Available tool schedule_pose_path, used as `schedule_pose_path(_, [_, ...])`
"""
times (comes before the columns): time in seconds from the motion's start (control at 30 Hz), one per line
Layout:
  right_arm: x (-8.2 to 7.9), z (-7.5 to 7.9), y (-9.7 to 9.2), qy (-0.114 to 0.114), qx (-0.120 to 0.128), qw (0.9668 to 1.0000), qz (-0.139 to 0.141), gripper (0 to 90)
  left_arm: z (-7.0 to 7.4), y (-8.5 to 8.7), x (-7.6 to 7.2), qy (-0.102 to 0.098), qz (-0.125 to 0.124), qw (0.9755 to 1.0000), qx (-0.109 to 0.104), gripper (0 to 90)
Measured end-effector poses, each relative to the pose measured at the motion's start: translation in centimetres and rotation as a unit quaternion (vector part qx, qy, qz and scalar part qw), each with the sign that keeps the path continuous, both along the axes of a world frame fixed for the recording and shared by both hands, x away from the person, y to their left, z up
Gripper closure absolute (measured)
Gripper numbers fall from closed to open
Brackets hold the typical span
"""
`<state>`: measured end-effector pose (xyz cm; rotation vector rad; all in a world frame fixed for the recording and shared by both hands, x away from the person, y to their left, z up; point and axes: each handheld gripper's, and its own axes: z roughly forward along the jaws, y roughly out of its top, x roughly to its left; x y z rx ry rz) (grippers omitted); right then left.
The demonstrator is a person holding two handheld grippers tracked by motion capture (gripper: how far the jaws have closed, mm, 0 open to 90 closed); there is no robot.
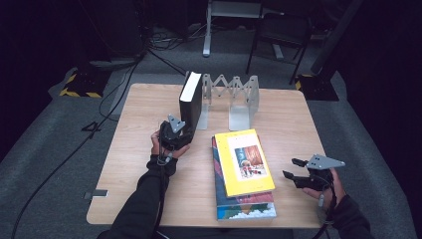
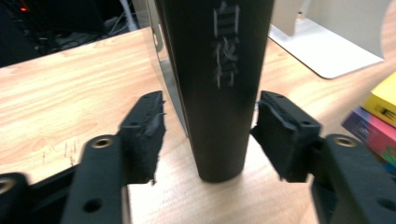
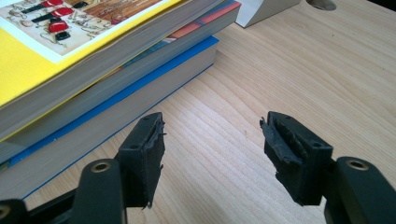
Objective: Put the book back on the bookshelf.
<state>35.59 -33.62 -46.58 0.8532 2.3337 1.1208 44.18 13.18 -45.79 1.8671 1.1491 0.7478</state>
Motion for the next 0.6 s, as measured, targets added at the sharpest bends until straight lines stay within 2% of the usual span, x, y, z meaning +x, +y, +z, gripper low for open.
schedule_pose_path(0.1, [0.1, 0.0, 0.1, 0.001, 0.001, 1.0000, 0.000, 37.9, -0.4, 0.1, 0.0, 0.004, -0.010, 0.9999, 0.005, 55.7])
schedule_pose_path(0.17, [0.1, 0.0, 0.1, 0.001, 0.001, 1.0000, 0.000, 37.9, -0.5, -0.1, 0.1, 0.005, -0.010, 0.9999, 0.003, 56.1])
schedule_pose_path(0.23, [0.1, -0.1, 0.2, 0.003, 0.001, 1.0000, -0.001, 37.9, -0.5, -0.4, 0.3, 0.005, -0.005, 0.9999, 0.011, 53.7])
schedule_pose_path(0.4, [0.1, -0.2, 0.3, 0.003, -0.003, 1.0000, 0.002, 38.1, -0.4, -1.3, 0.7, 0.004, 0.015, 0.9998, 0.014, 54.5])
schedule_pose_path(0.6, [0.1, -0.2, 0.2, 0.003, -0.003, 1.0000, 0.000, 38.1, -0.3, -2.0, 2.0, 0.006, 0.037, 0.9992, 0.015, 54.9])
